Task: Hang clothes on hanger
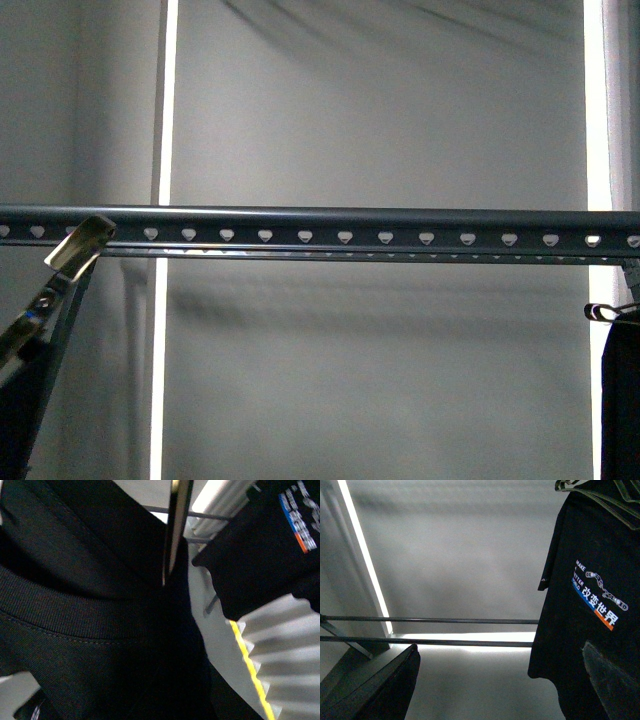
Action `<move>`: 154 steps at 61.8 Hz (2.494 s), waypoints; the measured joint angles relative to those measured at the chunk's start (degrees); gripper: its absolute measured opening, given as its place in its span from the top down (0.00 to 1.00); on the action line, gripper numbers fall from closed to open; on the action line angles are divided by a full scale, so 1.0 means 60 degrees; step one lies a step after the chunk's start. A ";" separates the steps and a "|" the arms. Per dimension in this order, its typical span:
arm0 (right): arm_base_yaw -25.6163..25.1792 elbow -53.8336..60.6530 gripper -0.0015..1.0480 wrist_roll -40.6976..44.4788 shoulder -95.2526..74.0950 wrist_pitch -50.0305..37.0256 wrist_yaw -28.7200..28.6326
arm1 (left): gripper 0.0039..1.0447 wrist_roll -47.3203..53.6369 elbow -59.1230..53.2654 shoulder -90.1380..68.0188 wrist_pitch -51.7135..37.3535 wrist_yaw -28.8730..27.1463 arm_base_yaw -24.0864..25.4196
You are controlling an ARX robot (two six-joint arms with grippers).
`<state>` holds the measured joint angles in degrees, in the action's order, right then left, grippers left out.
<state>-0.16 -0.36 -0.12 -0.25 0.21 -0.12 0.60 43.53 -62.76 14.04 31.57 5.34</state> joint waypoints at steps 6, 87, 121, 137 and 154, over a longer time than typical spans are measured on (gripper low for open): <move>0.0000 0.0000 0.07 0.0000 0.0000 0.0000 0.0004 | 0.96 0.1996 0.0288 0.0189 0.0670 0.0539 -0.0051; -0.0117 -0.0036 0.07 0.0117 -0.0106 0.0117 -0.0441 | 0.96 1.5675 0.4503 -0.4003 -0.3206 -0.0572 -0.3399; -0.2736 -0.3865 0.07 0.8910 -0.9074 -0.6604 -0.7603 | 0.96 1.5744 0.4517 -0.4014 -0.3206 -0.0612 -0.3366; -0.1996 -0.5916 0.07 1.3493 -1.1176 -0.5206 -0.8043 | 0.96 1.5741 0.4517 -0.4022 -0.3206 -0.0586 -0.3391; -0.1508 -0.7672 0.07 1.4564 -1.2633 -0.4612 -0.7271 | 0.96 1.5744 0.4517 -0.4022 -0.3206 -0.0583 -0.3388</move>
<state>-9.21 -46.39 87.26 -76.05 -27.46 -43.75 95.07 70.63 -86.89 -5.19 28.08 -14.98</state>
